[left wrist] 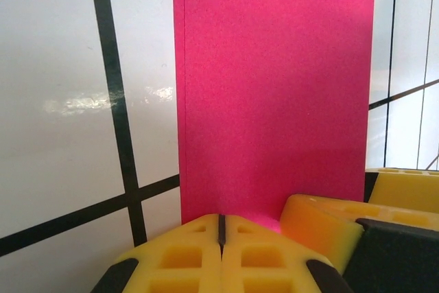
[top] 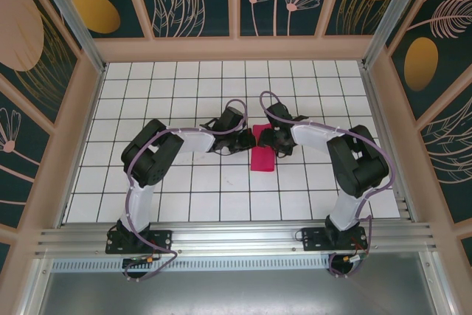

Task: Fold a paper plane with a square sheet of paper (pick it up from the middle)
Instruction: Hold the square sheet of paper at the center of the table.

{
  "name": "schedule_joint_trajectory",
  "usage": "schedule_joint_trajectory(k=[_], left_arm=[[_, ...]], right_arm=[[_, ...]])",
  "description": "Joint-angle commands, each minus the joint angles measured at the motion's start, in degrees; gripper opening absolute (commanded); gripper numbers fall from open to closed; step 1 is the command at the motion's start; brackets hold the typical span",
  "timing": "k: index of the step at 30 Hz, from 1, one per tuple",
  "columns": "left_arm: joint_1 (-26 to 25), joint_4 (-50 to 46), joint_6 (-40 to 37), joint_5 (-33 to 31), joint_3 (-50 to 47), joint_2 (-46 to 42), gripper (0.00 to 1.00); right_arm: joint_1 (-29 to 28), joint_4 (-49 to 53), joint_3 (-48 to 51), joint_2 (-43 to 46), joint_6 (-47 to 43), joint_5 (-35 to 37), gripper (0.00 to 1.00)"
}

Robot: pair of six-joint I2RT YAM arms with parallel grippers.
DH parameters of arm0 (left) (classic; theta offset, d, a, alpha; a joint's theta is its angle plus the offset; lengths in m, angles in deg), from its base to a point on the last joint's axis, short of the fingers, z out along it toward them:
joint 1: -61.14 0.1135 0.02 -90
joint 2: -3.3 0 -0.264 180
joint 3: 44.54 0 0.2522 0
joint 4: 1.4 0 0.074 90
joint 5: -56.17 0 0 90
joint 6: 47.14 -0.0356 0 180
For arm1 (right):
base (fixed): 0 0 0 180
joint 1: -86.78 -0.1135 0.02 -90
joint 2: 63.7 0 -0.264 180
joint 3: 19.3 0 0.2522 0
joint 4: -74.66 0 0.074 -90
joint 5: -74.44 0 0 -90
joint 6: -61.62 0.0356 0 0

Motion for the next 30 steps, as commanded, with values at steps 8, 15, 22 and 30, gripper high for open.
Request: schedule_joint_trajectory(k=[8,15,22,30], left_arm=[[-0.6,-5.0,-2.0,-2.2,2.0,2.5,0.0],[-0.7,-5.1,-2.4,-2.1,1.7,2.9,0.0],[-0.8,-5.4,-2.6,-2.7,1.4,3.0,0.0],[-0.8,-5.6,-2.8,-2.9,1.6,3.1,0.0]], right_arm=[[-0.7,-4.3,0.3,-5.7,0.1,-2.7,0.75],[-0.6,-4.2,-0.3,-2.9,-0.3,-3.7,0.76],[1.0,-4.8,0.8,7.3,-0.9,-4.2,0.79],[3.6,-12.9,7.5,13.9,0.7,-15.4,0.48]])
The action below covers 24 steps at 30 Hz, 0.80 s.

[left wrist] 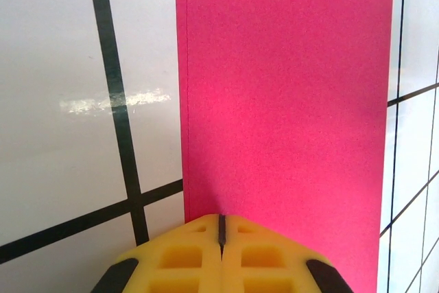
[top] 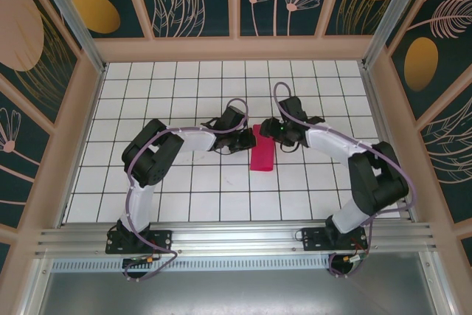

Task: Fold a paper plane with a square sheet of paper (pick it up from the middle)
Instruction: Hold the square sheet of paper at the center of the table, then fold the square sheet of paper in half at the center of the table.

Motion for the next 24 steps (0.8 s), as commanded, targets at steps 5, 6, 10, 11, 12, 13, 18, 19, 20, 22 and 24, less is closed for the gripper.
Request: schedule_joint_trajectory(k=[5,6,10,11,12,13,18,19,20,22,24], left_arm=[[-0.6,-3.8,-1.5,-2.0,0.4,2.8,0.0],[-0.6,-3.8,-1.5,-1.9,0.4,2.8,0.0],[-0.6,-4.1,-1.8,-1.8,0.7,3.0,0.0],[-0.6,-4.2,-1.9,-1.9,0.7,3.0,0.0],[-0.6,-4.3,-1.9,-1.9,0.7,2.9,0.0],[-0.6,-4.2,-1.9,-1.9,0.7,2.9,0.0],[-0.6,-4.2,-1.8,-2.0,0.6,2.9,0.0],[-0.6,-4.2,-1.9,-2.1,0.5,2.9,0.0],[-0.6,-4.2,-1.9,-2.1,0.4,2.9,0.0],[-0.6,-4.2,-1.9,-2.0,0.3,3.1,0.0],[-0.6,-4.2,-1.8,-1.9,0.4,3.2,0.0]], right_arm=[[2.3,-11.7,7.0,0.7,1.6,-14.4,0.15],[3.0,-12.5,7.6,0.3,1.8,-15.5,0.1],[4.1,-13.4,9.5,-0.9,1.2,-16.9,0.08],[4.2,-13.5,9.8,-1.3,1.1,-17.0,0.08],[4.2,-14.0,10.3,-1.5,0.8,-17.4,0.08],[4.4,-14.7,10.9,-1.9,0.6,-18.2,0.08],[5.0,-13.4,11.8,-2.6,-0.7,-16.6,0.09],[5.2,-13.5,12.3,-2.4,-0.8,-16.2,0.09],[5.5,-14.1,12.8,-2.4,-1.0,-16.7,0.1],[5.9,-14.7,13.5,-3.1,-1.5,-17.5,0.1],[6.0,-14.3,13.8,-4.2,-1.8,-17.1,0.1]])
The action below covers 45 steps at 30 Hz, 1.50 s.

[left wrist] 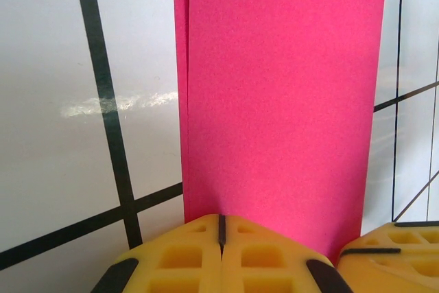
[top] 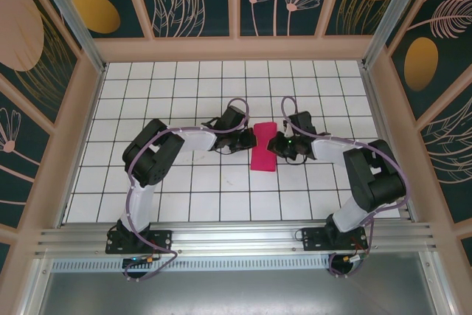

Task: Fold a paper plane with a square sheet of paper (pick it up from the middle)
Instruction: Fold the square sheet of paper in half at the center of the table.

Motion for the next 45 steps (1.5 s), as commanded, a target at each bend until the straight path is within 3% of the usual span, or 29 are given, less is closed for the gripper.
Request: schedule_joint_trajectory(k=[1,12,23,35,45], left_arm=[[-0.5,-4.0,-1.1,-1.6,0.0,2.9,0.0],[-0.5,-4.5,-1.2,-1.8,0.2,3.2,0.0],[-0.5,-4.7,-1.3,-1.9,0.4,3.1,0.0],[-0.5,-4.6,-1.5,-1.7,0.4,3.3,0.0],[-0.5,-5.1,-1.7,-1.7,0.8,3.2,0.0]], right_arm=[[0.5,-1.3,1.5,-2.1,-1.6,-0.6,0.1],[2.0,-4.0,6.1,-4.0,-1.0,-0.1,0.12],[2.4,-6.2,8.7,6.9,0.5,-7.0,0.14],[2.4,-6.4,11.8,1.7,-0.5,-4.8,0.14],[2.4,-7.3,13.8,9.6,0.3,-10.1,0.14]])
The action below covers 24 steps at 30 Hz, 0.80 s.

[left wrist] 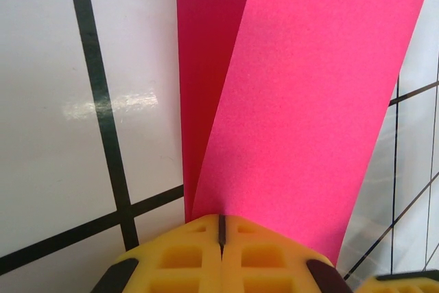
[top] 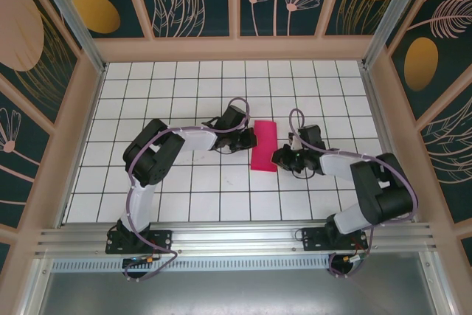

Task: Fold a paper plane with a square sheet of paper (pick it up from the middle)
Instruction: Fold the square sheet of paper in half at the center of the table.

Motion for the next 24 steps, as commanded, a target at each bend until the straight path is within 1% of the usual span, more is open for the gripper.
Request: schedule_joint_trajectory(k=[1,3,5,10,14,17,21,24], left_arm=[[-0.5,-4.5,-1.4,-1.8,0.2,2.8,0.0],[-0.5,-4.5,-1.4,-1.8,0.2,2.9,0.0],[-0.5,-4.4,-1.3,-1.7,0.1,2.9,0.0],[-0.5,-4.5,-1.3,-1.6,0.1,3.0,0.0],[-0.5,-4.6,-1.4,-1.7,0.1,2.9,0.0],[-0.5,-4.6,-1.5,-1.6,0.1,3.0,0.0],[-0.5,-4.9,-1.8,-1.5,0.2,3.0,0.0],[-0.5,-4.8,-1.7,-1.4,0.3,3.3,0.0]], right_arm=[[0.0,-1.7,2.6,1.5,0.7,-3.2,0.14],[0.0,-3.5,4.4,0.8,1.0,-4.5,0.14],[0.0,-3.2,5.1,-0.3,0.9,-4.3,0.14],[-0.1,1.1,4.4,-2.3,-1.2,-0.7,0.14],[-0.1,3.0,1.8,1.0,-1.4,-1.2,0.14],[0.7,4.0,-1.4,3.0,-1.7,0.1,0.15],[3.3,1.7,-5.1,-0.1,-2.6,-0.4,0.15],[4.6,-1.0,-6.9,-4.7,-3.4,-1.7,0.15]])
